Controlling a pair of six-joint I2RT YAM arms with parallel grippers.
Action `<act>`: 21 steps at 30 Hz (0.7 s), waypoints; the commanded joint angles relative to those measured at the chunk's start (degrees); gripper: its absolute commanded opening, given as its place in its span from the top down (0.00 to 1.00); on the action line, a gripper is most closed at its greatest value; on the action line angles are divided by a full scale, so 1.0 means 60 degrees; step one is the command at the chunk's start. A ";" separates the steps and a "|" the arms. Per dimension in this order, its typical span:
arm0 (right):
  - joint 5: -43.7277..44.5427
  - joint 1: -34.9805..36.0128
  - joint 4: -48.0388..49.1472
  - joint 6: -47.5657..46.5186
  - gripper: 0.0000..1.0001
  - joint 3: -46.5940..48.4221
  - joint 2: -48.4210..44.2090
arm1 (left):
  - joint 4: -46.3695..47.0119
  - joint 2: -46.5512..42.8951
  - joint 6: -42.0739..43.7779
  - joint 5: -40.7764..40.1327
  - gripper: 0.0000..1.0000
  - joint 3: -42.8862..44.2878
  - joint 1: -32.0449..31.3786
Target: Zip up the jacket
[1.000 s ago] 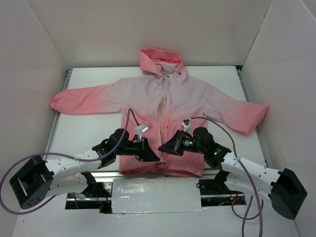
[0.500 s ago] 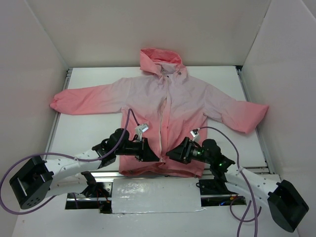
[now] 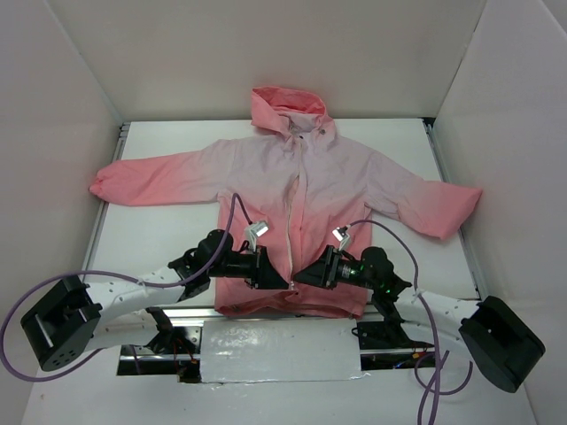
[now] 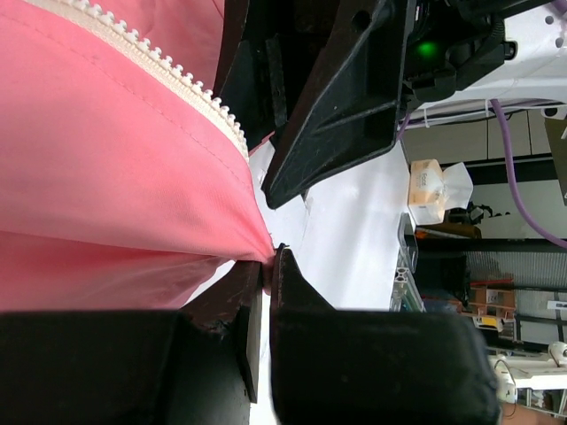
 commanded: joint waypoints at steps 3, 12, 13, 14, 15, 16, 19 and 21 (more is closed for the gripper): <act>-0.0465 -0.0045 0.1712 -0.0051 0.51 0.0055 0.0353 | 0.0721 0.0015 -0.0068 0.0338 1.00 0.0458 -0.0048; -0.0787 -0.0045 0.2180 0.0095 0.56 -0.0091 0.0411 | 0.0882 0.0249 -0.0112 0.0382 1.00 0.0502 -0.0048; -0.0816 -0.0060 0.2268 0.0111 0.58 -0.0092 0.0484 | 0.0882 0.0264 -0.0112 0.0381 1.00 0.0502 -0.0048; -0.0875 -0.0045 0.2240 0.0125 0.59 -0.0092 0.0528 | 0.0882 0.0294 -0.0098 0.0396 1.00 0.0531 -0.0033; -0.0890 -0.0045 0.2211 0.0140 0.60 -0.0092 0.0572 | 0.0853 0.0308 -0.0083 0.0382 1.00 0.0561 -0.0033; -0.0890 -0.0045 0.2210 0.0155 0.60 -0.0135 0.0631 | 0.0823 0.0308 -0.0083 0.0381 1.00 0.0576 -0.0033; -0.0861 -0.0045 0.2269 0.0140 0.63 -0.0252 0.0646 | 0.0823 0.0308 -0.0083 0.0338 1.00 0.0590 -0.0019; -0.0788 -0.0045 0.2079 0.0038 0.64 -0.0238 0.0602 | 0.0838 0.0308 -0.0097 0.0337 1.00 0.0576 -0.0004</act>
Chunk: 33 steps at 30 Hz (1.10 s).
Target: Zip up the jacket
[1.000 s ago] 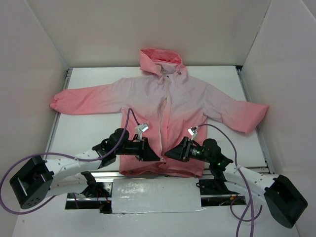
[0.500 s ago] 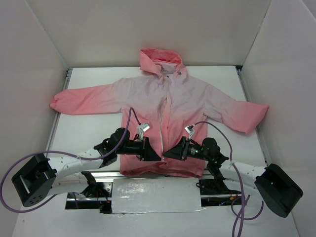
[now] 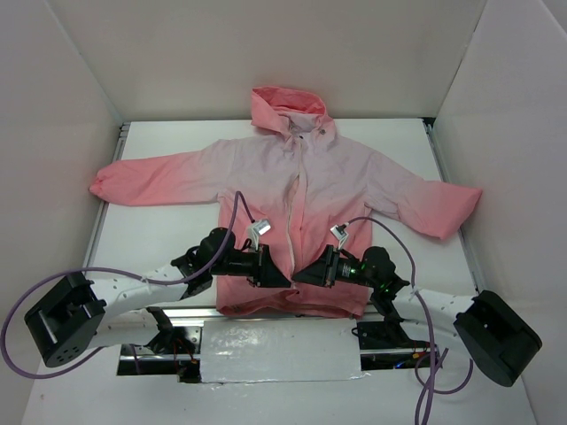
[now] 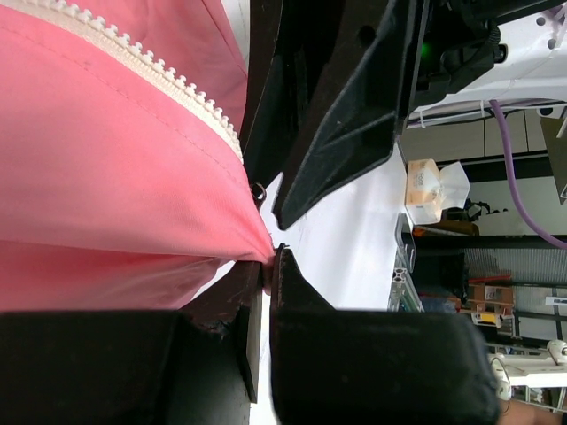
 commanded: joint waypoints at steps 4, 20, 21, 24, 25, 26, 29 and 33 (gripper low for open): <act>-0.0088 -0.0045 0.0394 -0.0207 0.72 -0.0165 0.0026 | 0.0688 0.0035 -0.0094 0.0294 1.00 0.0386 0.0022; 0.0409 -0.0045 0.0821 -0.0104 1.00 0.0039 0.0043 | 0.0191 0.0153 -0.0094 0.0338 1.00 0.0606 0.0110; 0.0483 -0.0045 0.0457 -0.0220 1.00 0.0113 -0.0031 | 0.0046 0.0196 -0.0079 0.0367 1.00 0.0635 0.0110; 0.0673 -0.0045 0.0045 -0.0689 1.00 0.0377 -0.0193 | -0.0131 0.0299 -0.0108 0.0645 1.00 0.0709 0.0124; 0.0761 -0.0045 -0.0058 -0.0908 1.00 0.0435 -0.0222 | -0.0161 0.0314 -0.0123 0.0718 1.00 0.0680 0.0124; 0.0878 -0.0045 -0.0190 -0.1012 1.00 0.0595 -0.0266 | -0.0190 0.0241 -0.0138 0.0849 1.00 0.0665 0.0124; 0.1259 -0.0206 -0.0338 -0.1232 1.00 0.0816 -0.0266 | -0.0760 0.0008 0.0052 0.0880 1.00 0.0664 0.0124; 0.1538 -0.0514 -0.0380 -0.1349 1.00 0.1547 -0.0033 | -0.1361 -0.0242 0.0287 0.0997 1.00 0.0650 0.0110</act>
